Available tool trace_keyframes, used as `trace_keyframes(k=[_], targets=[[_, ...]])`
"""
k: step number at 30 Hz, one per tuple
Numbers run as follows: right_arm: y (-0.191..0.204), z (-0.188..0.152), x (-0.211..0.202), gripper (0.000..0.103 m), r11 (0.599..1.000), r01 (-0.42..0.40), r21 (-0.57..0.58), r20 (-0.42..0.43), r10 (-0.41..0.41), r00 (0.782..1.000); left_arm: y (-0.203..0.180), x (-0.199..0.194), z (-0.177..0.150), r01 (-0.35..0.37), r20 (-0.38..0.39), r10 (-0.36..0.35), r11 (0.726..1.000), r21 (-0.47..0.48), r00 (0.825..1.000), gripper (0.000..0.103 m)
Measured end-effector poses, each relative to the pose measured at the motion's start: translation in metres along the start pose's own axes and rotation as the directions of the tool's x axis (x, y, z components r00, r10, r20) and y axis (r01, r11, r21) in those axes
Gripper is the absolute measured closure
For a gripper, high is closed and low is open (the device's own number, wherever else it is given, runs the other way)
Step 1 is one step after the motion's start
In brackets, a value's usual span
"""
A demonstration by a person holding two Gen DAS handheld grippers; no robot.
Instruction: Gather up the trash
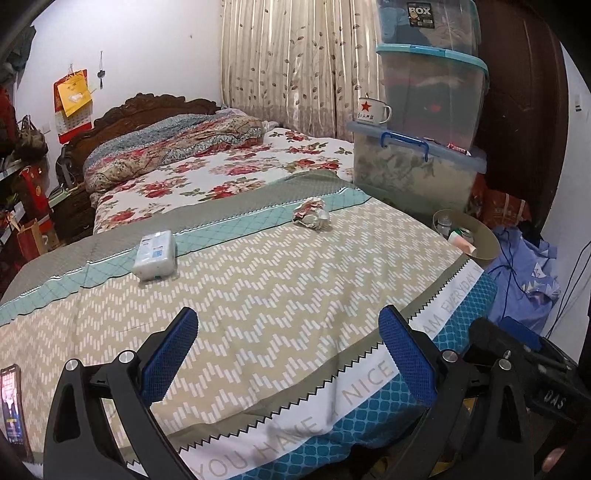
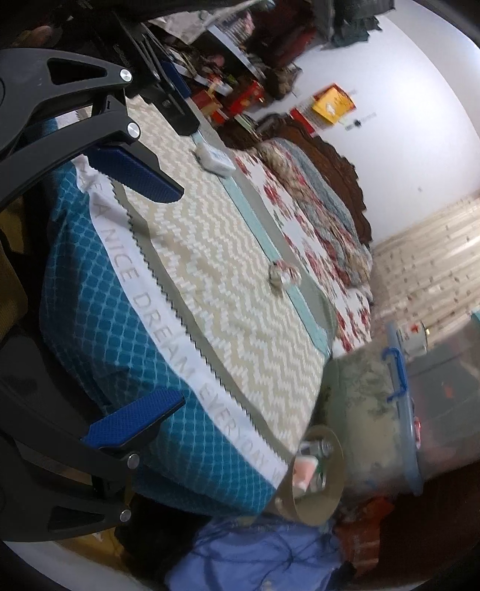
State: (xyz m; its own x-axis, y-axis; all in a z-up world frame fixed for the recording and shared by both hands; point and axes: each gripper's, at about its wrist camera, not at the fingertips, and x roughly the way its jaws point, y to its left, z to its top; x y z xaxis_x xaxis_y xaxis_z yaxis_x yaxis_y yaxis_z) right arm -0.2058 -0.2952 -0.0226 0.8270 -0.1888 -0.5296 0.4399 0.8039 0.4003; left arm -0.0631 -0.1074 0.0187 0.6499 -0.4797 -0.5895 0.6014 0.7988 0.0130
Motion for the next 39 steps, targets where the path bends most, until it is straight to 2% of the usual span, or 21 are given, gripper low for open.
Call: trace_keyframes(k=[9,13,18,26,39], targets=[[0.012,-0.001,0.004,0.003,0.998,-0.012,-0.058,-0.021,0.010,1.000,0.012,-0.005,0.002,0.002,0.040,-0.001,0.999,-0.043,0.999,0.009],[0.008,0.007,-0.009,0.003,0.998,0.029,-0.051,0.064,-0.026,0.998,0.010,-0.007,0.001,0.015,0.072,-0.013,1.000,-0.022,0.997,0.009],[0.000,0.011,-0.020,0.003,0.997,0.072,-0.030,0.125,-0.067,0.990,0.015,-0.002,0.001,0.069,0.043,-0.067,0.996,-0.054,0.997,0.009],[-0.004,0.017,-0.017,0.003,0.997,0.076,-0.029,0.102,-0.072,0.992,0.004,-0.004,-0.001,0.008,0.043,-0.009,1.000,0.015,0.999,0.009],[-0.001,0.017,-0.014,0.003,0.997,0.061,-0.039,0.095,-0.057,0.994,0.007,-0.007,-0.002,0.001,0.056,-0.002,1.000,0.016,0.998,0.009]])
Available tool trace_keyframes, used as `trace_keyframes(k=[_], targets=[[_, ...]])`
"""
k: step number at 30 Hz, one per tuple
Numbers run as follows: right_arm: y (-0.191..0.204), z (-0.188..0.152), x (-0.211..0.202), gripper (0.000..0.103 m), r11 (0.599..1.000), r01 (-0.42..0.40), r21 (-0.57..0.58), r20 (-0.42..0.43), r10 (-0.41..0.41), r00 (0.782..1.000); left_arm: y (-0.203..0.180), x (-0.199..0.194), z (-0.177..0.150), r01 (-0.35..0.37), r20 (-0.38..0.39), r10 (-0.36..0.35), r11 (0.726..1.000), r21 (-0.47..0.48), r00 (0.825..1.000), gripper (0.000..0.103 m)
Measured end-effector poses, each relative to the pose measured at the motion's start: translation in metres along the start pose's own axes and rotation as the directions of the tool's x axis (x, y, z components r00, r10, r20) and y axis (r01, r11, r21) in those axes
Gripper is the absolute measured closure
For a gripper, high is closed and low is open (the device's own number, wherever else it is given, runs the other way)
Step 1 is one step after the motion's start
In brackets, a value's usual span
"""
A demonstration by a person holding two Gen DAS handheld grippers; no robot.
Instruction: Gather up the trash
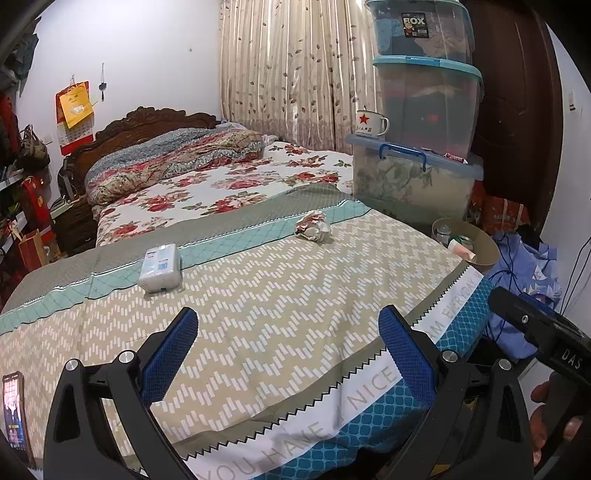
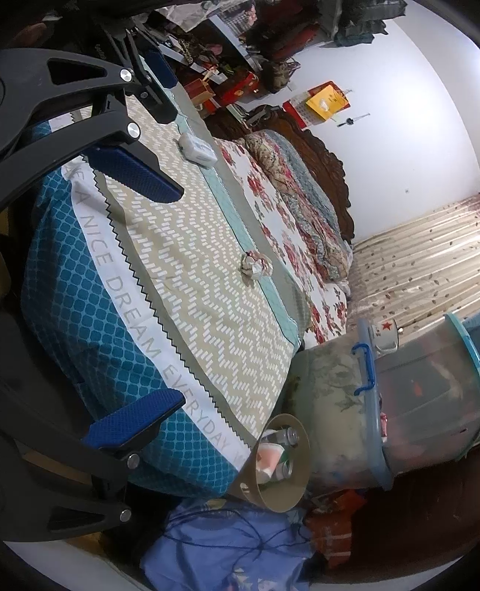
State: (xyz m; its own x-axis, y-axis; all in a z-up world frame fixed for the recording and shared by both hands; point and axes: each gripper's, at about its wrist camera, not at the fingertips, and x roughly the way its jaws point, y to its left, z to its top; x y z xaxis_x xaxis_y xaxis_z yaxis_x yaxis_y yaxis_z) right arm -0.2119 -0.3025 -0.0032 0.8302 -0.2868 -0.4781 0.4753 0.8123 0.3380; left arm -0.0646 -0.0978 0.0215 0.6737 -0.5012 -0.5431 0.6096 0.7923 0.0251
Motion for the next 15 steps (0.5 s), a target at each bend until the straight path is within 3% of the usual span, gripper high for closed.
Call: trace_keyframes(k=[15], targets=[[0.0080,-0.0034,0.0006,0.003,0.999,-0.032,-0.024,-0.012,0.032,0.999,0.0054,0.0000,-0.0010,0.009,-0.003,-0.009,1.000,-0.017,1.000,0.009]])
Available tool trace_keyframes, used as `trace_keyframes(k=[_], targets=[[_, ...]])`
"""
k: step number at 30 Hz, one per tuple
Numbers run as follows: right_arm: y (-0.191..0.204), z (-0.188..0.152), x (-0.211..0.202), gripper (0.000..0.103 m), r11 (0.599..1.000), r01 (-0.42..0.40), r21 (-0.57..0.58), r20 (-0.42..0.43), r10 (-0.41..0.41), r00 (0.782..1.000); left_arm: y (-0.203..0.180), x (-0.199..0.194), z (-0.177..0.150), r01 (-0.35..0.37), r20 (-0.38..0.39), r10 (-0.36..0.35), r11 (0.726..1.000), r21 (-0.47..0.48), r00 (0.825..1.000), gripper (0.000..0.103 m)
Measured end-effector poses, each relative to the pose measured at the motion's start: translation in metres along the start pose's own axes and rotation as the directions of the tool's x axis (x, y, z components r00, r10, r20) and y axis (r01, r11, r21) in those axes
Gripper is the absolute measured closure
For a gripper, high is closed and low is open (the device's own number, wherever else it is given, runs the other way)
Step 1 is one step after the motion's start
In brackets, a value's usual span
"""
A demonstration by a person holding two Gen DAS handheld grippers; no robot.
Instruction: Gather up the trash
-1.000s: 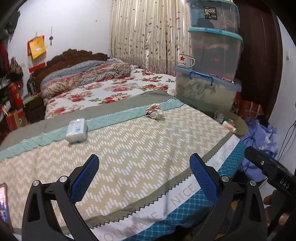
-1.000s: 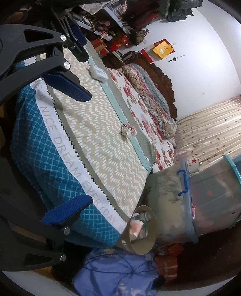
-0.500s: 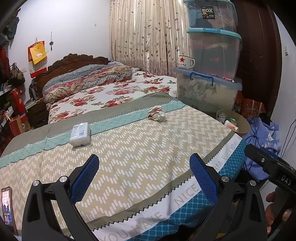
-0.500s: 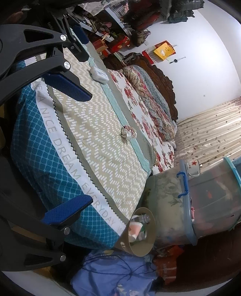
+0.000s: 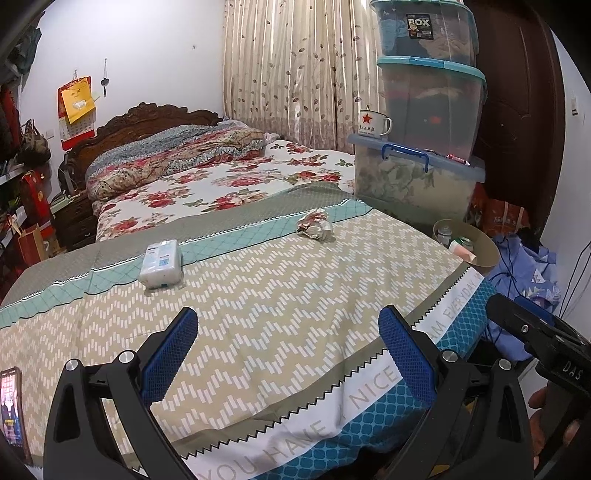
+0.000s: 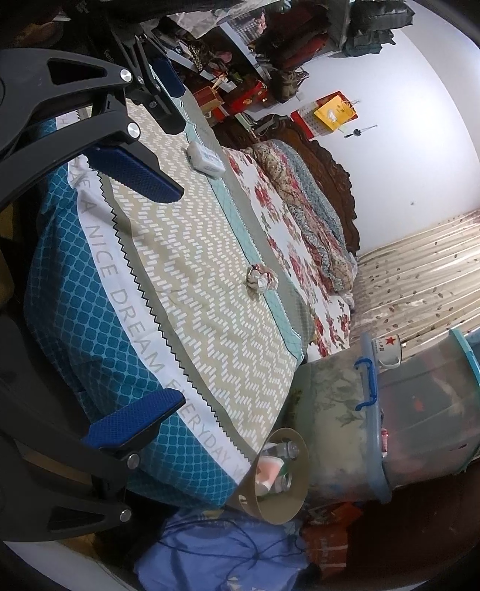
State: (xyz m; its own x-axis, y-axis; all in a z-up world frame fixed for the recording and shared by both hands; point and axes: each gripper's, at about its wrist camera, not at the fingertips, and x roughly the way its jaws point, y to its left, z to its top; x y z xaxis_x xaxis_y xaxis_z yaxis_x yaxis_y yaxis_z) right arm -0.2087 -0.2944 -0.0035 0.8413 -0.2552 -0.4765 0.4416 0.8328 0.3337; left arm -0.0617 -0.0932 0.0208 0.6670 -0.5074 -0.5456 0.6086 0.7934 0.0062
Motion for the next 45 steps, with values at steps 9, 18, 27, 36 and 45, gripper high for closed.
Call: trace_keyframes(k=[9,18,27,36,45], targets=[[-0.0007,0.0003,0.0004,0.004,1.000,0.000,0.001,0.002,0.000,1.000,0.0017,-0.0004,-0.0010,-0.003,0.010,0.003,1.000,0.004,1.000,0.009],[-0.0013,0.0009,-0.0004,0.003,1.000,0.001,0.003,0.006,-0.001,1.000,0.0004,-0.0019,-0.0007,0.011,0.012,-0.011,1.000,0.018,1.000,0.009],[-0.0012,0.0018,-0.0011,0.004,1.000,0.000,0.004,0.009,0.000,1.000,0.0005,-0.0018,0.0004,0.018,0.012,-0.018,1.000,0.018,1.000,0.009],[0.0003,0.0021,-0.0010,0.003,1.000,-0.001,0.004,0.007,0.001,1.000,0.0000,-0.0018,0.0013,0.020,0.012,-0.020,1.000,0.010,1.000,0.009],[0.0036,0.0011,0.0005,0.003,1.000,-0.007,-0.003,0.000,0.007,1.000,0.0045,0.0044,0.0000,0.011,-0.002,-0.011,1.000,-0.015,1.000,0.009]])
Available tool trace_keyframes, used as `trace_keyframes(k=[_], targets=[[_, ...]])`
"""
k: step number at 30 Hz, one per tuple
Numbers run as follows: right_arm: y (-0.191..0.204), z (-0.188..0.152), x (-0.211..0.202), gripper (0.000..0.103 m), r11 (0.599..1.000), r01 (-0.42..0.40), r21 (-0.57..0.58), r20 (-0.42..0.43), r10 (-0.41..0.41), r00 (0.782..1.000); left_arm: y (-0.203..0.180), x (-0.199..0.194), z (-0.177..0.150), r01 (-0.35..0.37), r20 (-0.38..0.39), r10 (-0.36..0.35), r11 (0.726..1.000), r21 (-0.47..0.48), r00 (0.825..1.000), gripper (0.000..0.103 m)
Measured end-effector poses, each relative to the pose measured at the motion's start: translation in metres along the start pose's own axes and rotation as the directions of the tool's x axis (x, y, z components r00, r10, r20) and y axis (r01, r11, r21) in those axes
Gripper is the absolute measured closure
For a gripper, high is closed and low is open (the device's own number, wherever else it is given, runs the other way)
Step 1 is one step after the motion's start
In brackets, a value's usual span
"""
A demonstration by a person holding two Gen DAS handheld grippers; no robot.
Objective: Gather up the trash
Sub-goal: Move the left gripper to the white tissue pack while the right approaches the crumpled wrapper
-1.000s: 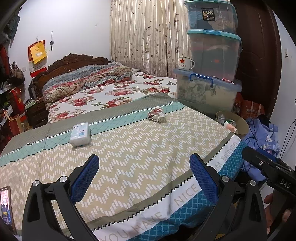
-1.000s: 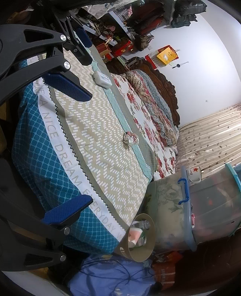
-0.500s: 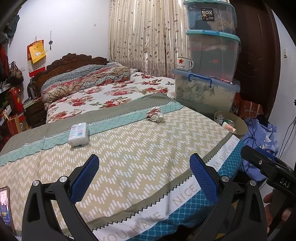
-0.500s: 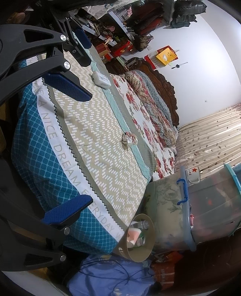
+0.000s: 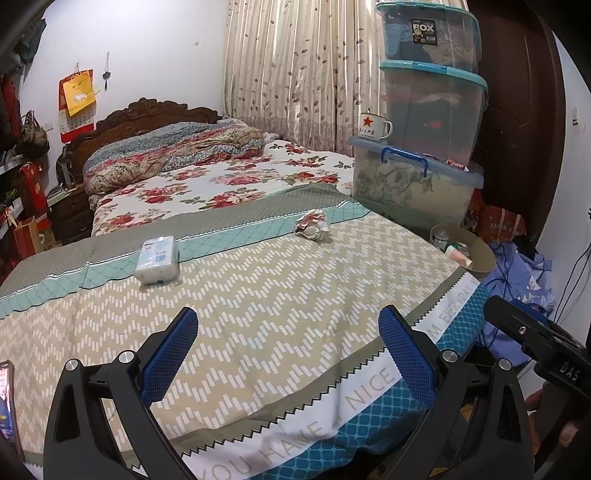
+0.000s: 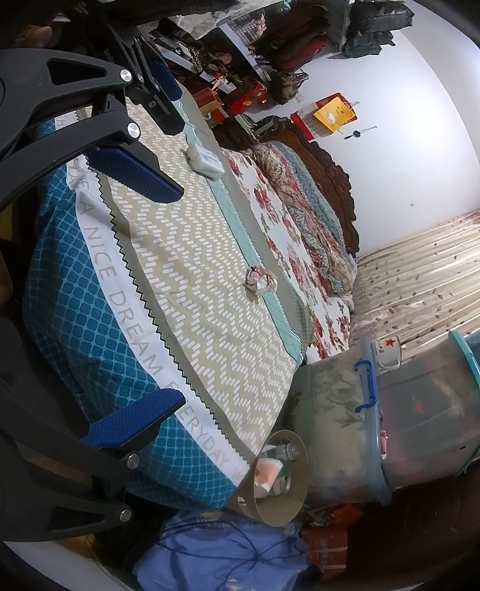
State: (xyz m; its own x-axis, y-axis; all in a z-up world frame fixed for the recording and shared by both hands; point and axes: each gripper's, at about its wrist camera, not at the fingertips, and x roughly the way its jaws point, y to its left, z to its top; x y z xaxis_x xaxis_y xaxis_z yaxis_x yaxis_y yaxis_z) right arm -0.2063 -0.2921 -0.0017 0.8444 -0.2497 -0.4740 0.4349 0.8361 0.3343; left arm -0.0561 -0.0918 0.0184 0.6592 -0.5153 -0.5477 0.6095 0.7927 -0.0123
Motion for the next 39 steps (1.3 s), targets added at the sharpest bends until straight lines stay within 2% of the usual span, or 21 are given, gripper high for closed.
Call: trace_keyframes(k=[5,9,13,17,24,28,34,39], targets=[[0.007,0.006,0.010,0.003,0.999,-0.024,-0.024,-0.003,0.024,1.000,0.012,0.007,0.006,0.013,0.017,-0.013,0.999,-0.029,1.000,0.009],[0.021,0.008,0.024,0.003,0.997,-0.034,-0.072,-0.020,0.033,0.999,0.029,0.020,0.009,-0.046,0.002,0.046,0.998,-0.036,0.999,0.009],[0.037,0.006,0.044,0.003,0.992,-0.053,-0.111,-0.061,0.046,0.997,0.063,0.037,0.006,-0.097,-0.040,0.094,0.991,-0.088,0.995,0.009],[0.055,0.006,0.073,0.003,0.985,-0.081,-0.149,-0.123,0.063,0.990,0.100,0.053,0.004,-0.184,-0.088,0.175,0.977,-0.110,0.981,0.009],[0.089,0.012,0.119,0.004,0.973,-0.144,-0.180,-0.185,0.110,0.977,0.159,0.079,0.016,-0.288,-0.173,0.260,0.944,-0.163,0.950,0.009],[0.107,0.020,0.144,0.004,0.963,-0.168,-0.210,-0.197,0.127,0.972,0.175,0.098,0.036,-0.293,-0.202,0.257,0.939,-0.179,0.945,0.009],[0.111,0.043,0.191,0.003,0.960,-0.170,-0.222,-0.220,0.120,0.968,0.184,0.152,0.066,-0.283,-0.246,0.234,0.940,-0.190,0.941,0.009],[0.098,0.077,0.246,0.003,0.956,-0.119,-0.268,-0.247,0.051,0.968,0.184,0.194,0.074,-0.297,-0.297,0.236,0.937,-0.183,0.925,0.009]])
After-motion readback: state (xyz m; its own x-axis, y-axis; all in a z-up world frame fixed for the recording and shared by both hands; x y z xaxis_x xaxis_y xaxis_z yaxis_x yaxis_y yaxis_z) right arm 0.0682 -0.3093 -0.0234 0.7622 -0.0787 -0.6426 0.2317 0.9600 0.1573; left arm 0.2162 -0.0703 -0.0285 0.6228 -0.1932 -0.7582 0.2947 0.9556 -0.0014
